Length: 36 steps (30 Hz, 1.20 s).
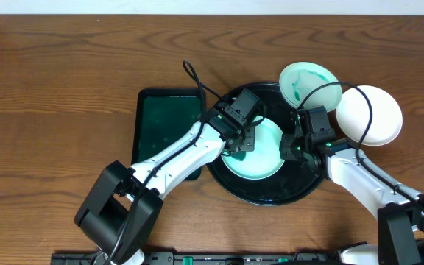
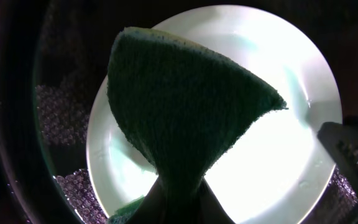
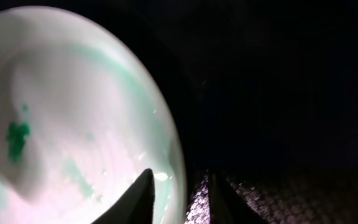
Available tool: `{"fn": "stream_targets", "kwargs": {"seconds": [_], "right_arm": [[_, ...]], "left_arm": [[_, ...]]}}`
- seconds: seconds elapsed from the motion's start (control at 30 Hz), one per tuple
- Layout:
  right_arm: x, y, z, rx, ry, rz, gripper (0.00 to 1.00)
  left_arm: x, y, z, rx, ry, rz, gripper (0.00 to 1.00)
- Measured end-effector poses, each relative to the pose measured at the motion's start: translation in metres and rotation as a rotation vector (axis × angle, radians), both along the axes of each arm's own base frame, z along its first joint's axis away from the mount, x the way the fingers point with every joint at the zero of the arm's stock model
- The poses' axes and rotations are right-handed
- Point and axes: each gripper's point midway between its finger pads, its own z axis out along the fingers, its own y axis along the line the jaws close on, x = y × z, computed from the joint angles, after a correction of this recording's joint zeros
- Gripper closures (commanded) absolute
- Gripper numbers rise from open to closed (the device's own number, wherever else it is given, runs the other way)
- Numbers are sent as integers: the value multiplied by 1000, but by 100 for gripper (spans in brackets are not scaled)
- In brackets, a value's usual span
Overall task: Clean dirty plates on tray and stack at the side
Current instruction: 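Scrub the plate with the sponge in circles, right gripper holding rim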
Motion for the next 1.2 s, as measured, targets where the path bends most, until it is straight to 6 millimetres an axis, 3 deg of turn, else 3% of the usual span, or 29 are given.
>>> {"fn": "stream_targets", "kwargs": {"seconds": [0.17, 0.4, 0.53, 0.63, 0.8, 0.9, 1.2], "right_arm": [[2, -3, 0, -18, -7, -9, 86], [1, -5, -1, -24, -6, -12, 74], [1, -5, -2, -25, -8, -11, 73], [-1, -5, -6, -24, -4, -8, 82], [-4, -4, -11, -20, 12, -6, 85], [-4, -3, -11, -17, 12, -1, 99], [-4, -2, -12, -9, 13, -1, 99]], "left_arm": [[3, 1, -4, 14, -10, 6, 93], [7, 4, -19, 51, -5, 15, 93], [8, 4, -18, 49, -13, 17, 93], [9, 5, -18, 56, -20, 20, 93], [11, 7, -18, 64, -27, 24, 93], [11, 7, -18, 67, -30, 26, 93], [15, 9, -17, 78, -49, 34, 93]]}}
